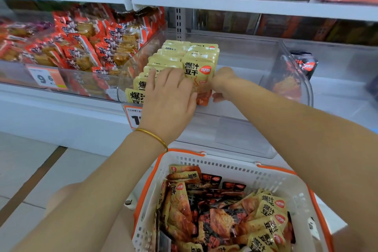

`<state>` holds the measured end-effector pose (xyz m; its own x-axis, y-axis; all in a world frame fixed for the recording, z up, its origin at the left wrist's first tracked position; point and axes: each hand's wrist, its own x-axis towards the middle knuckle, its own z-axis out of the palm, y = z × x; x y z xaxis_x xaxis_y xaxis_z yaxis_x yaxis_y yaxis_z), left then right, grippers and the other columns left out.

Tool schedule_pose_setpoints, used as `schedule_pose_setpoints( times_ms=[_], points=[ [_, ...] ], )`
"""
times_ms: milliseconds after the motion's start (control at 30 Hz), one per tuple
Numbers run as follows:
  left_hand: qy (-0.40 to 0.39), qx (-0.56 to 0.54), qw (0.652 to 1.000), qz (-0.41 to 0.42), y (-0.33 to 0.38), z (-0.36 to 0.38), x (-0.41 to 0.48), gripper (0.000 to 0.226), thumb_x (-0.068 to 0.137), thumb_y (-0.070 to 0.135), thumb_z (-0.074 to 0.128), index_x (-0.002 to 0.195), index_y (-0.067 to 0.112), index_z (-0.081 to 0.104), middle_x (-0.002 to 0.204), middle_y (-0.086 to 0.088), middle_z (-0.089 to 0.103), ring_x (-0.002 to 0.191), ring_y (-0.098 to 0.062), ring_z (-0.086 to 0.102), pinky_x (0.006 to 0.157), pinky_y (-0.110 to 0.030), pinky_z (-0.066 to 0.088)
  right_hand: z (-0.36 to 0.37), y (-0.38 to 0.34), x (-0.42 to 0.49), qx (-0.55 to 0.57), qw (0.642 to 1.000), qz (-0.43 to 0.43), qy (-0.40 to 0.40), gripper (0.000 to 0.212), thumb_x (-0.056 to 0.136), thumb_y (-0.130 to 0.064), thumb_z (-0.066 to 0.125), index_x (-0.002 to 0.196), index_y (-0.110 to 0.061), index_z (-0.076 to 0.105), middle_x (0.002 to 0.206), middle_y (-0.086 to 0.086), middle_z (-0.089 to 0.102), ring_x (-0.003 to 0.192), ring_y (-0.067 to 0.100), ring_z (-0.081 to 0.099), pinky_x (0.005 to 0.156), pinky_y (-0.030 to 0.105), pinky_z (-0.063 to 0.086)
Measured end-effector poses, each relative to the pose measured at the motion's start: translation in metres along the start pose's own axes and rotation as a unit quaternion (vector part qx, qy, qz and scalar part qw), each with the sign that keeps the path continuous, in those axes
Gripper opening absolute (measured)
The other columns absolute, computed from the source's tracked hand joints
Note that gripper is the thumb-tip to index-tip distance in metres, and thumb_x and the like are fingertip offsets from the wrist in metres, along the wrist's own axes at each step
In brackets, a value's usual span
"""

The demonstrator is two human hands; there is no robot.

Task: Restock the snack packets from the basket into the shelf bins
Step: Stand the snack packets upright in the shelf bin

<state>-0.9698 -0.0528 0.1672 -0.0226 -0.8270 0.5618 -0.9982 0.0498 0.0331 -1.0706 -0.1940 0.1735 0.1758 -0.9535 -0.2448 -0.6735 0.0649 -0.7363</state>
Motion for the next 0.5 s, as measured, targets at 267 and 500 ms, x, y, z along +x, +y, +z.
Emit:
schedule_pose_setpoints(
  times_ms=[267,500],
  points=[
    [0.096,-0.099,0.986,0.097,0.038,-0.017,-0.071,0.026,0.079,0.005,0.049,0.099,0.005,0.066,0.12,-0.011,0.061,0.112,-0.032,0.049,0.093,-0.045,0.039,-0.027,0.045,-0.164,0.253,0.939,-0.228,0.057,0.027,0.086,0.003,0.061,0.088,-0.019,0.044,0.074,0.003,0.05,0.061,0.016,0.059,0.053,0.03,0.055],
    [-0.109,-0.084,0.985,0.108,0.033,0.042,-0.124,0.027,0.075,0.015,0.046,0.091,0.011,0.067,0.104,-0.005,0.065,0.102,-0.025,0.044,0.076,-0.036,0.03,0.082,0.162,-0.171,0.091,0.974,0.0,-0.207,0.009,0.093,-0.001,0.051,0.099,-0.007,0.052,0.085,0.007,0.056,0.074,0.027,0.067,0.066,0.04,0.06]
  ],
)
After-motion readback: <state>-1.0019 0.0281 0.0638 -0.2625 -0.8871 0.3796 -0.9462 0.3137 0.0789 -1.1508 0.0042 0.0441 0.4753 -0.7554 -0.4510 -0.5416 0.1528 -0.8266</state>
